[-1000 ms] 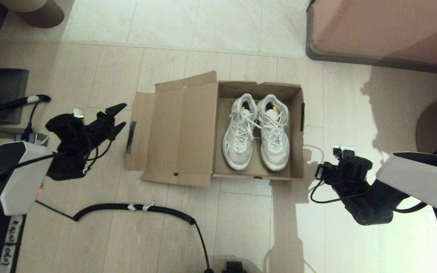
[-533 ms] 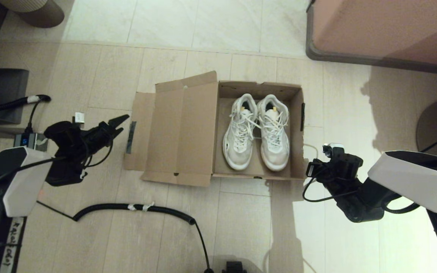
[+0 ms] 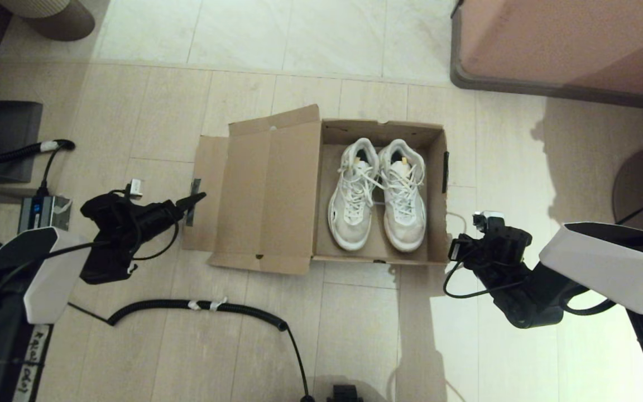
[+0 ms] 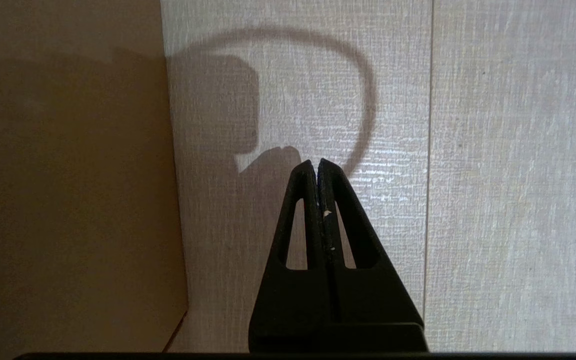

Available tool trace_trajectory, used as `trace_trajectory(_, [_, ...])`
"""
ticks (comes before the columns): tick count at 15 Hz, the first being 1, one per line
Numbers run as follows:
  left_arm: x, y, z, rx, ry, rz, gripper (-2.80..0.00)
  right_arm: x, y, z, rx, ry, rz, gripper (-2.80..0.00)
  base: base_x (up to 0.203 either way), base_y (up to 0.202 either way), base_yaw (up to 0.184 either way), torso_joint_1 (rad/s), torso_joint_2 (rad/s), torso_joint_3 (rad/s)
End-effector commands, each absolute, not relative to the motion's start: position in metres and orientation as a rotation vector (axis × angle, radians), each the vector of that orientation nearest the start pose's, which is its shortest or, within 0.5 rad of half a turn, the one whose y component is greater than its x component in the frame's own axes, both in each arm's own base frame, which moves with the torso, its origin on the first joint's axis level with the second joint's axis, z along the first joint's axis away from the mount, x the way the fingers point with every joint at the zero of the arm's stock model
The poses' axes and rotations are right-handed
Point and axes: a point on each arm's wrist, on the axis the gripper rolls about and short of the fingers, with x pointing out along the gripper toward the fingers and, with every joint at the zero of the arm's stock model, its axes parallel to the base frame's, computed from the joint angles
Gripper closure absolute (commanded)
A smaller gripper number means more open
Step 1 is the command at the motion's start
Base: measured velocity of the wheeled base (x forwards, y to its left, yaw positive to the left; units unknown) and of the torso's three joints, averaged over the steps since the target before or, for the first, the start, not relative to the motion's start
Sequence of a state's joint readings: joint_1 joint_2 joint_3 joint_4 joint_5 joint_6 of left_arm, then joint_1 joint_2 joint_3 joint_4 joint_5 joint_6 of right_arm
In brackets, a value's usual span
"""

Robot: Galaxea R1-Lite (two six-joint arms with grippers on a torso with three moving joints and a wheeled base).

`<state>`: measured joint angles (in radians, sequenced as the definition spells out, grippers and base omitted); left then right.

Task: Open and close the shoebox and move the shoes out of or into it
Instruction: Close the shoe box

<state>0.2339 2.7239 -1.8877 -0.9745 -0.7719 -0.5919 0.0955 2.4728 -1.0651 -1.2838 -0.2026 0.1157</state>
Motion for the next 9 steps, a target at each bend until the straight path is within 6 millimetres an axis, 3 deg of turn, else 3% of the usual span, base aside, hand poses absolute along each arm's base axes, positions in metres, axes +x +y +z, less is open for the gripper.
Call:
trace_trajectory(1, [0.5322,0.1155,0.046,-0.496,0.038,-0.539,-2.8,0.4374,0.0371,0.014,0.099,0.11,-0.115,0.0,0.0,0.0,0.0,0.0,0.0,0.0])
trace_trajectory(7, [0.5338,0.1174,0.0509,-0.484,0.008,-0.507,-2.8,0.4365,0.0384,0.0132,0.097,0.114,-0.112,0.0,0.0,0.0,0.0,0.0,0.0,0.0])
trace_trajectory(9, [0.5346,0.117,0.0439,-0.49,0.019,-0.503,-2.8,0.4361,0.0391,0.0134,0.098,0.114,-0.111,0.0,0.0,0.0,0.0,0.0,0.0,0.0])
